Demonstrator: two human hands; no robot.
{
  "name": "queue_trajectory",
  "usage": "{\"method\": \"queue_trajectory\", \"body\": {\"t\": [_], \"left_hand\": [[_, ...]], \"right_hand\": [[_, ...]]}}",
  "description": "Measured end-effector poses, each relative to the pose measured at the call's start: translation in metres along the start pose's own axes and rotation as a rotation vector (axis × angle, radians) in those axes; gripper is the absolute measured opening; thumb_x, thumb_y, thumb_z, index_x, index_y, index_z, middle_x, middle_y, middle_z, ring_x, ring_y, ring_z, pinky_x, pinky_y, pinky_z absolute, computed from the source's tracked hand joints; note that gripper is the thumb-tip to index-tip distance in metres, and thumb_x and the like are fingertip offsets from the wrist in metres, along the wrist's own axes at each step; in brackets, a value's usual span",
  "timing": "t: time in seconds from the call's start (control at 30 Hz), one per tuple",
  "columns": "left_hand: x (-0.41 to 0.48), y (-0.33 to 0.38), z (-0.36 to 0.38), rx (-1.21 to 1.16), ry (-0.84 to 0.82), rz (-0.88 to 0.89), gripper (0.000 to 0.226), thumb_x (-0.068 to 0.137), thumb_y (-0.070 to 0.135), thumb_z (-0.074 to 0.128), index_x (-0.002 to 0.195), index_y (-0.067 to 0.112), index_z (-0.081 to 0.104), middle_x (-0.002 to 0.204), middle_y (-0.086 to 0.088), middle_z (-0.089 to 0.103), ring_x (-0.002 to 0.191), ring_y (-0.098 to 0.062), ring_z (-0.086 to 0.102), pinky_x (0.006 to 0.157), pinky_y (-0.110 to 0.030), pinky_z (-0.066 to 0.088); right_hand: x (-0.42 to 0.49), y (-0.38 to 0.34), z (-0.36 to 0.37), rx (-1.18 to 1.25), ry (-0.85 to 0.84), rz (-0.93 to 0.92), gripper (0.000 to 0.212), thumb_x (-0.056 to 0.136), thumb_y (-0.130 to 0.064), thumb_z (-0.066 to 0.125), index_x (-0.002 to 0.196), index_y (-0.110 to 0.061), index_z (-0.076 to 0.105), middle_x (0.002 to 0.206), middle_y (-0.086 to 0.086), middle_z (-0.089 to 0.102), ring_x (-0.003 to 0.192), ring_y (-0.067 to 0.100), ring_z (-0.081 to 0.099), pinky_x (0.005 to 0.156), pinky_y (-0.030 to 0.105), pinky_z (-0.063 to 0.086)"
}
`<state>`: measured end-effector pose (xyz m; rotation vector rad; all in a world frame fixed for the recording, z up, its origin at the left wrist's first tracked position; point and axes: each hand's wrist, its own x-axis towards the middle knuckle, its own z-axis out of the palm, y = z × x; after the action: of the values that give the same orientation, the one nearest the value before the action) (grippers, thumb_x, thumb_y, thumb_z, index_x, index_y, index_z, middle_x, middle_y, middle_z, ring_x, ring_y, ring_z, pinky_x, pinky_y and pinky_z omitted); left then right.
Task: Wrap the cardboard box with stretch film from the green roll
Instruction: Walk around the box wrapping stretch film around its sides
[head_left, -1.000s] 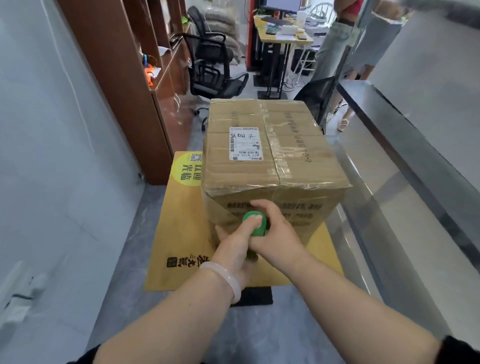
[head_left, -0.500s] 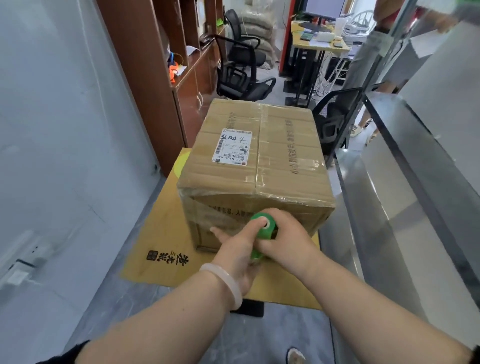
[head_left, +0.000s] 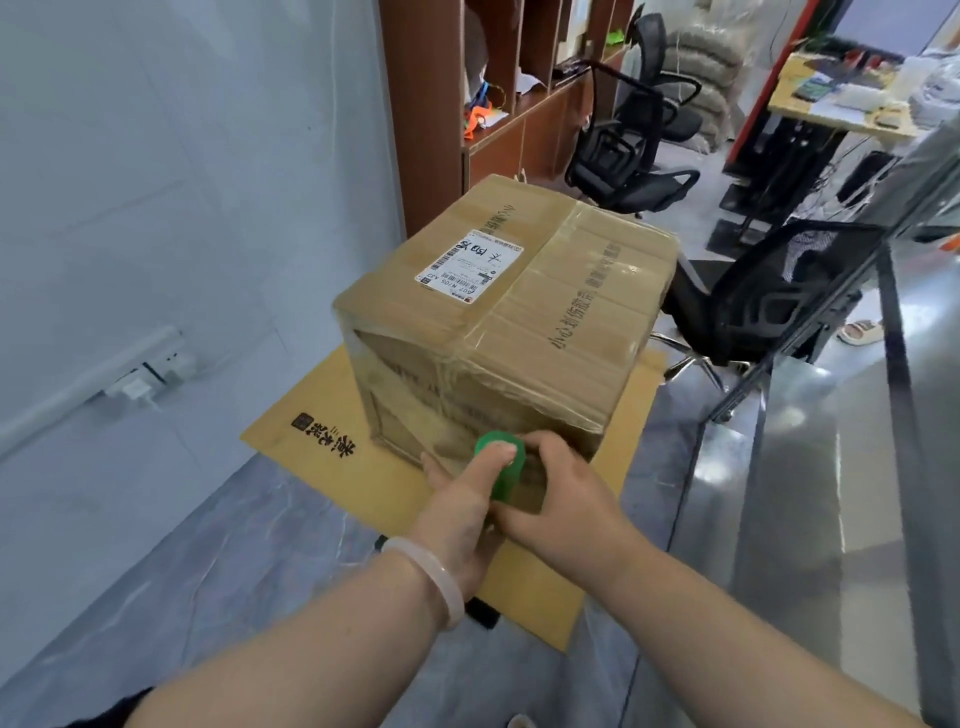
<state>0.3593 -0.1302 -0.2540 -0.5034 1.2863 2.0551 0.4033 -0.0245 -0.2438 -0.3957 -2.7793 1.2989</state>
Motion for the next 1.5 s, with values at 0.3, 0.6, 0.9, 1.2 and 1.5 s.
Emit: {"method": "queue_trajectory", "body": {"t": [0.3,0.6,0.9,1.2,1.5], "left_hand": [[-0.005,-0.035,0.031,0.032,-0.037,-0.085,0.119,0.083,0.03,0.077,0.147,0.058,-0.019,0.149,-0.014,0.048,0.128,-0.032,0.057,0.099,-0.056,0.052],[0.007,-0.027,0.039,0.173,0.033,-0.074,0.109,0.09,0.027,0.069,0.15,0.056,-0.017,0.158,0.001,0.032,0.115,-0.019,0.049,0.104,-0.047,0.048],[0.017,-0.009,0.016,0.097,0.159,0.038,0.097,0.095,0.015,0.06,0.154,0.049,-0.009,0.144,-0.001,0.051,0.106,-0.017,0.062,0.076,-0.029,0.054],[0.007,0.009,-0.014,0.17,0.083,0.069,0.137,0.046,0.034,0.081,0.153,0.054,-0.002,0.149,0.001,0.049,0.123,-0.018,0.059,0.1,-0.036,0.051],[0.002,-0.001,-0.002,0.087,0.157,0.047,0.134,0.043,0.035,0.08,0.154,0.051,0.007,0.157,0.004,0.038,0.141,-0.018,0.042,0.109,-0.035,0.042]], "right_hand": [[-0.024,0.035,-0.03,0.142,0.122,-0.087,0.042,0.066,-0.039,0.079,0.1,-0.054,0.059,0.095,-0.02,0.067,0.092,0.001,0.063,0.08,0.023,0.052],[0.022,0.064,-0.053,-0.173,0.117,-0.302,0.039,0.058,-0.064,0.069,0.067,-0.029,0.057,0.072,-0.006,0.06,0.07,0.015,0.058,0.061,0.028,0.049],[0.052,0.051,-0.024,-0.132,-0.002,-0.547,0.046,0.067,-0.062,0.065,0.075,-0.017,0.065,0.072,-0.003,0.06,0.073,0.012,0.056,0.064,0.022,0.044],[0.058,0.032,-0.017,-0.044,-0.224,-0.519,0.042,0.069,-0.058,0.067,0.095,-0.027,0.057,0.089,-0.016,0.062,0.086,0.002,0.059,0.073,0.019,0.046],[0.094,0.048,-0.051,-0.056,-0.602,-0.701,0.052,0.072,-0.051,0.066,0.118,-0.052,0.042,0.107,-0.032,0.056,0.105,-0.008,0.055,0.092,0.008,0.041]]}}
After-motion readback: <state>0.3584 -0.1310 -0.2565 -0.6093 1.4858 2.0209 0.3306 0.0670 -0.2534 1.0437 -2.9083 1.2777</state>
